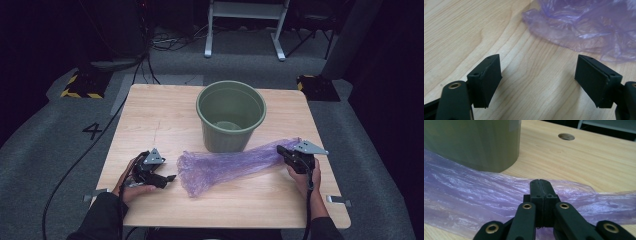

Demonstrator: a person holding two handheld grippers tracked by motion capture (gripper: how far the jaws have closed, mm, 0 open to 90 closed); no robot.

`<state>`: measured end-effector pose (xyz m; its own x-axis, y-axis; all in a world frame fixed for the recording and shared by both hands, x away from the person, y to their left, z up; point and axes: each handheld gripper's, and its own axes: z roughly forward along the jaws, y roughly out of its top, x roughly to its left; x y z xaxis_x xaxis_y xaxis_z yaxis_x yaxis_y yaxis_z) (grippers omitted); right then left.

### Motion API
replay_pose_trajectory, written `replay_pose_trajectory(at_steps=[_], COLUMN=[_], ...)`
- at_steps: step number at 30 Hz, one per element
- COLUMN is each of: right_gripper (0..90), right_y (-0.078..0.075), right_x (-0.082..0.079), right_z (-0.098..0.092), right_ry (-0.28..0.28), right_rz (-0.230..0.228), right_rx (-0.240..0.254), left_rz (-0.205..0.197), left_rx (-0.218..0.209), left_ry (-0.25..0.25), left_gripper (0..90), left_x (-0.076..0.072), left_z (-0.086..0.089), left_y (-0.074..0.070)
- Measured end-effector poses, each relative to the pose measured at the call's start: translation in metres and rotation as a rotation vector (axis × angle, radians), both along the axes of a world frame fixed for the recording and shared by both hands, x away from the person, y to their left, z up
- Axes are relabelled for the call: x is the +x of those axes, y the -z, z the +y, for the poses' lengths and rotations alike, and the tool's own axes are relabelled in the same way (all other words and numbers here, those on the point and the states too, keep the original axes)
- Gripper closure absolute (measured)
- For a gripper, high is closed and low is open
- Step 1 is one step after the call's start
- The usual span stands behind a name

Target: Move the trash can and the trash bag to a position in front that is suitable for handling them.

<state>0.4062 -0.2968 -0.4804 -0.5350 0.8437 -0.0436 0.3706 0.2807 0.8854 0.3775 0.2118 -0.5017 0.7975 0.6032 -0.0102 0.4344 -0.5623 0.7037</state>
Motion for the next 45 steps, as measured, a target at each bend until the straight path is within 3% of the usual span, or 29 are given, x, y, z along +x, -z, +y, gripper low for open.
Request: replay_pose_trajectory(at_steps=[5,6,7,11,13,14,17,23,25,30,32,37,45], right_gripper=[72.8,66.0,56.4,36.9,33.7,29.2,26.7,27.5,32.3,52.7,55.2,73.8,87.7], right_y=[0.002,0.003,0.003,-0.001,-0.003,-0.003,0.004,0.016,0.021,0.021,0.021,0.022,0.021], right_x=[0.001,0.002,0.003,0.001,0.000,-0.002,0.000,0.012,0.016,0.017,0.017,0.018,0.019], right_z=[0.003,0.003,0.003,0.003,0.004,0.007,0.012,0.012,0.014,0.013,0.012,0.011,0.014], right_ry=[-0.001,0.000,0.019,0.144,0.161,0.181,0.179,0.204,0.198,0.163,0.164,0.110,0.090], right_rz=[0.047,0.059,0.065,0.090,0.097,0.123,0.181,0.237,0.247,0.227,0.225,0.197,0.167], right_rx=[-0.037,-0.041,-0.044,-0.021,-0.005,0.012,0.012,0.014,-0.016,-0.016,-0.021,-0.062,-0.111], left_rz=[-0.003,-0.003,-0.004,-0.010,-0.013,-0.012,-0.012,-0.012,-0.013,-0.012,-0.012,-0.009,-0.012], left_rx=[-0.001,-0.001,0.000,-0.008,-0.013,-0.010,-0.010,-0.009,-0.009,-0.008,-0.008,-0.011,-0.008], left_ry=[0.005,0.005,0.005,0.011,0.010,0.003,0.003,0.007,0.019,0.028,0.030,0.028,0.012], left_gripper=[19.3,19.3,19.2,17.7,17.5,16.4,16.2,16.1,16.0,15.8,15.8,15.3,15.3], left_x=[0.000,0.000,0.000,0.001,0.002,0.002,0.002,0.003,0.004,0.005,0.005,0.011,0.019], left_z=[0.001,0.001,0.002,0.005,0.005,0.004,0.004,0.004,0.005,0.006,0.006,0.005,0.007], left_y=[0.000,0.000,0.001,0.002,0.002,0.002,0.002,0.002,0.002,0.002,0.002,0.002,0.002])
